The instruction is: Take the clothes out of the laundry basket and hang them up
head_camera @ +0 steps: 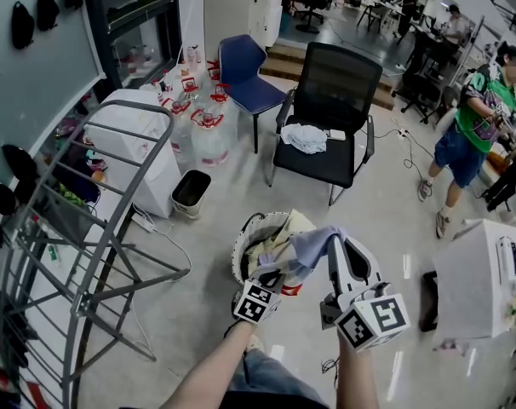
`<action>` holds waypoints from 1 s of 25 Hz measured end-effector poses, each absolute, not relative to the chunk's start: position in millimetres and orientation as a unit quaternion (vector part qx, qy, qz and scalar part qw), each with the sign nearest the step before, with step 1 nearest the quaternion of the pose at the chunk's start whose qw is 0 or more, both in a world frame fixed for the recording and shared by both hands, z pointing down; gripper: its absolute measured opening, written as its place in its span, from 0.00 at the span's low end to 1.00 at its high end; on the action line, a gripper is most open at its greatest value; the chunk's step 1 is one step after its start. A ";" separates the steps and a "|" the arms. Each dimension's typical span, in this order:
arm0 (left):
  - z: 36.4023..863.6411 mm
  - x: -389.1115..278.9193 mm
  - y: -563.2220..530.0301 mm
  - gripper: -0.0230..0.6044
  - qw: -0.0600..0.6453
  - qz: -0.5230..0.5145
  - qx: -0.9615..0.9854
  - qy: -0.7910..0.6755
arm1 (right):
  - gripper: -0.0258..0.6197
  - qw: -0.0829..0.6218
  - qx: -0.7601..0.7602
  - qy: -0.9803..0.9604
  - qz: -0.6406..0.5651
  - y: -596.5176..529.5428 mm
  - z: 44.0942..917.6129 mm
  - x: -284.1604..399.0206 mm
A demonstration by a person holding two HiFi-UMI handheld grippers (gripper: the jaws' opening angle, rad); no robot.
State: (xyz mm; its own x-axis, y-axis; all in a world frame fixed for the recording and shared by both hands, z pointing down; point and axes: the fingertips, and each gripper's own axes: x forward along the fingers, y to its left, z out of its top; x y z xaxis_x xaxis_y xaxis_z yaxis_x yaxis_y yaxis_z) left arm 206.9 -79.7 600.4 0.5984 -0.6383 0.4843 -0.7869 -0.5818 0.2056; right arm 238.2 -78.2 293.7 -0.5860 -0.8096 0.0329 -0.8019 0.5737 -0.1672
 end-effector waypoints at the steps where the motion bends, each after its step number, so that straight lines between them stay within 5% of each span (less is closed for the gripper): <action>1: 599.2 203.6 -79.6 0.08 0.205 0.178 0.869 -0.414 | 0.06 0.024 -0.456 0.886 -0.082 -78.7 294.1 240.7; 25: 421.4 116.6 -90.5 0.08 0.119 0.053 0.855 -0.503 | 0.06 -0.051 -0.544 0.833 -0.086 -99.4 354.0 289.2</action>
State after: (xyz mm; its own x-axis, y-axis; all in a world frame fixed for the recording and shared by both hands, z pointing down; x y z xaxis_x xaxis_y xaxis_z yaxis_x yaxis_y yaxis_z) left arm 116.6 -90.5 421.4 0.4891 -0.8466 0.2097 -0.8717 -0.4663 0.1505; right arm 289.2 -99.4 354.0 -0.4028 -0.8975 0.1794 -0.9152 0.3933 -0.0874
